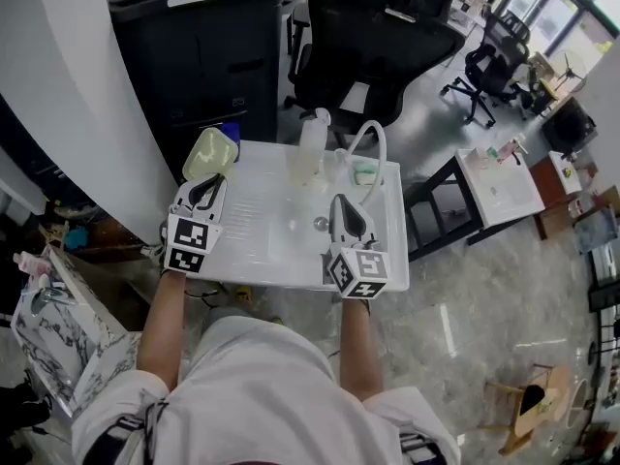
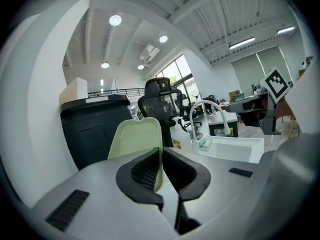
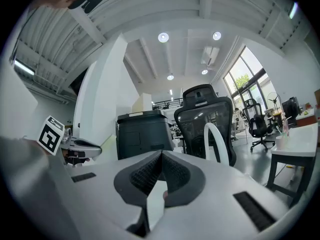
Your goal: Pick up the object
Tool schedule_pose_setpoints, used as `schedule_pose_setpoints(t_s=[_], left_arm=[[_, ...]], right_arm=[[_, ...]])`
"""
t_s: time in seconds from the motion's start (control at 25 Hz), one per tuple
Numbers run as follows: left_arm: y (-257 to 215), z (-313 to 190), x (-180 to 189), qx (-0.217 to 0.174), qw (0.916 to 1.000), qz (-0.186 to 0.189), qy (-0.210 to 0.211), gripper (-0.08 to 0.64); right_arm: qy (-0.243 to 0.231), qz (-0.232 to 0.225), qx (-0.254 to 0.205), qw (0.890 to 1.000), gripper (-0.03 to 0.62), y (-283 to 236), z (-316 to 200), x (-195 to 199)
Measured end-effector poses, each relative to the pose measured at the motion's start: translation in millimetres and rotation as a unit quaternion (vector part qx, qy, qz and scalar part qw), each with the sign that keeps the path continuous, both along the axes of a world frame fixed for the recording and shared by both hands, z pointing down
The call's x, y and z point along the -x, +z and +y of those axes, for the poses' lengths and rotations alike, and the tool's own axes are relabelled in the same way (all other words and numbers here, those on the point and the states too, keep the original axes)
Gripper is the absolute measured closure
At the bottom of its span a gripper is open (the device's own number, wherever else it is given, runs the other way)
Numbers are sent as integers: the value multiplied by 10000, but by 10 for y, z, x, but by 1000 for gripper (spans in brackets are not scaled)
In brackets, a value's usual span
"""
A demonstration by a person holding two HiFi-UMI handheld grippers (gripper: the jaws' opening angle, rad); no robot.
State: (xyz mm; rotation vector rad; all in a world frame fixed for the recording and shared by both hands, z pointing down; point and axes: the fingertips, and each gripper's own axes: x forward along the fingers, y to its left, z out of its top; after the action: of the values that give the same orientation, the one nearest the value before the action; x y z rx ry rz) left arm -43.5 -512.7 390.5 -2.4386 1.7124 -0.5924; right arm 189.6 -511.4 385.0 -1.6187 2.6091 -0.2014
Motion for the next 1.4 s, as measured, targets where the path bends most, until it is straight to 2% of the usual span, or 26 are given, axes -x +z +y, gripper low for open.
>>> schedule_pose_setpoints(t_s=[0.44,1.2,1.4], left_arm=[[-234,241,288,-441,9982,308,-283,522],[-312,309,321,-523,9957,612,-462,523],[-325,290,309,-572,9957,578,-455,523]], right_arm=[[176,99,-241,9995,586,-111,122,-36],[277,401,-251,9985,586,-66,113,-116],[335,393,-256,9983,586,-65,70,-170]])
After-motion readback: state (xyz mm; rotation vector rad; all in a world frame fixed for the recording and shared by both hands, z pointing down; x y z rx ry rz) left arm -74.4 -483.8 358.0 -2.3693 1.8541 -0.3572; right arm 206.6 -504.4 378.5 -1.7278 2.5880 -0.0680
